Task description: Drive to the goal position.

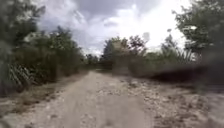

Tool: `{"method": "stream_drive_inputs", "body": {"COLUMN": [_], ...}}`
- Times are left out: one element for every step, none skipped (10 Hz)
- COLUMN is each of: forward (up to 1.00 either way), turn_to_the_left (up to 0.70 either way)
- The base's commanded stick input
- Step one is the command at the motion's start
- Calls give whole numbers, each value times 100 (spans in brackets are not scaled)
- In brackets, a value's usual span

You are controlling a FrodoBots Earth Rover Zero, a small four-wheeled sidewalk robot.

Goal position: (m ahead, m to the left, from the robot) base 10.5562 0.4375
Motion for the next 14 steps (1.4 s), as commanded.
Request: {"method": "stream_drive_inputs", "body": {"forward": [70,70,70,70,70,70,70,70,70,70,70,70,70,70], "turn_to_the_left": [31,11,0,0,0,0,31,35,18,0,0,0,0,0]}}
